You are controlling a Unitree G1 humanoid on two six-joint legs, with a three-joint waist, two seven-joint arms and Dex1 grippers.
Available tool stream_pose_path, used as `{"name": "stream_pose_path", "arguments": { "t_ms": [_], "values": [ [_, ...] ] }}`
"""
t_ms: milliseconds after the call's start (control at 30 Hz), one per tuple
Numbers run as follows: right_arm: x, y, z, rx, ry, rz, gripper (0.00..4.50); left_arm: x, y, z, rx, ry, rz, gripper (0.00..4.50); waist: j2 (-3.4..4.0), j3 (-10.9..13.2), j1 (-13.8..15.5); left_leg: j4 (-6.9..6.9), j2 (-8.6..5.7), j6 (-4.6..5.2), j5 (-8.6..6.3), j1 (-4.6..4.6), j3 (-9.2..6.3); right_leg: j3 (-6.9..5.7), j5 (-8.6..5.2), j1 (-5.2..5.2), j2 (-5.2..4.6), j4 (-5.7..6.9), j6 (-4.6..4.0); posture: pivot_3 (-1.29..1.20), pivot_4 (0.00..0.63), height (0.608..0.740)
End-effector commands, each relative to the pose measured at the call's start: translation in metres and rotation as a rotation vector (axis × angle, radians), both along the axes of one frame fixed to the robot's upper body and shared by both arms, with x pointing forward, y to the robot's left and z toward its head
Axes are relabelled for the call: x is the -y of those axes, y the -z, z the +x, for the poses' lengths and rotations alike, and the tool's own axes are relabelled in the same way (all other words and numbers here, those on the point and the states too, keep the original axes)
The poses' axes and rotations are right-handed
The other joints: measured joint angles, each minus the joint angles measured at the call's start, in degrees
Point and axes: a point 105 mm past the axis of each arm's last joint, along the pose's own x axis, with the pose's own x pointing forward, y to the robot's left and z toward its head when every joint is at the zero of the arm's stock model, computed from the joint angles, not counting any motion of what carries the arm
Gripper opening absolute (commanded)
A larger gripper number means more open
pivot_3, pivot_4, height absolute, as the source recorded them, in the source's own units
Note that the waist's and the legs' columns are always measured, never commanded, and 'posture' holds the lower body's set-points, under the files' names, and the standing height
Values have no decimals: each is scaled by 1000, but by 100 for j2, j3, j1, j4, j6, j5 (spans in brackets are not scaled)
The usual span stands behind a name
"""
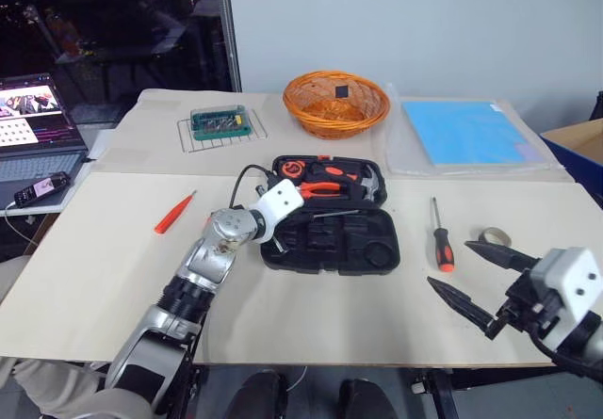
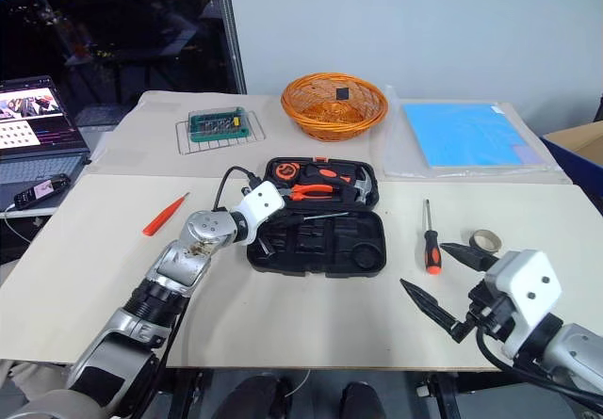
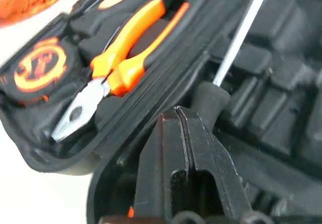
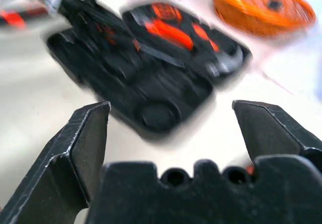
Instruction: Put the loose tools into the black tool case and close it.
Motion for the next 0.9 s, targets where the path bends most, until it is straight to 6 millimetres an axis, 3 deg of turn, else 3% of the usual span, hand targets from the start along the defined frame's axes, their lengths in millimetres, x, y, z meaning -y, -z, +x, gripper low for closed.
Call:
{"name": "stream_pose_path", "arguments": {
  "t_ms": [33, 200, 333, 500, 633, 767, 833, 900],
  "values": [
    [11, -5, 2, 11, 88, 0, 4500, -6, 41, -8, -79, 33, 117, 34, 18, -17, -11, -2, 1, 2, -2, 3, 0, 1, -3, 5, -24, -4, 4, 0, 150, 740],
    [15, -8, 1, 19, 132, 9, 4500, -2, 37, -6, 47, 146, 217, 34, 50, -39, 2, -3, 0, 2, -3, 3, -1, -6, -5, 4, -36, -3, 6, 0, 150, 740],
    [19, -10, 0, 27, 149, 14, 4500, 25, 43, -13, 156, 311, 310, 34, 51, -41, 28, -4, -5, 2, -3, 4, 0, -12, -7, 4, -36, -6, 13, 0, 150, 740],
    [-15, -23, -8, 57, -64, 87, 4500, 51, 49, -21, 109, 407, 272, 34, 58, -49, 157, -4, -10, 10, -8, -1, 0, -47, -8, 17, -67, -34, 35, 0, 150, 740],
    [-31, -27, -15, 47, -212, 93, 4500, 47, 54, -18, 46, 403, 264, 34, 66, -57, 230, -4, -8, 21, -14, -8, 1, -104, -12, 55, -74, -74, 58, 0, 150, 740],
    [-35, -28, -17, 57, -269, 73, 4500, 56, 35, -12, -145, 307, -22, 34, 63, -58, 256, -4, -13, 43, -28, -11, 1, -139, -22, 83, -97, -95, 76, 0, 150, 740],
    [-35, -28, -15, 70, -266, 71, 4500, 57, 6, -7, -302, 251, -293, 34, 61, -57, 285, -3, -14, 49, -31, -14, 1, -150, -25, 84, -100, -100, 80, 0, 150, 740],
    [-37, -29, -14, 79, -265, 72, 4500, 54, -13, -6, -382, 239, -429, 34, 54, -52, 280, -3, -14, 50, -31, -35, -1, -161, -26, 65, -95, -98, 84, 0, 150, 740]
  ]
}}
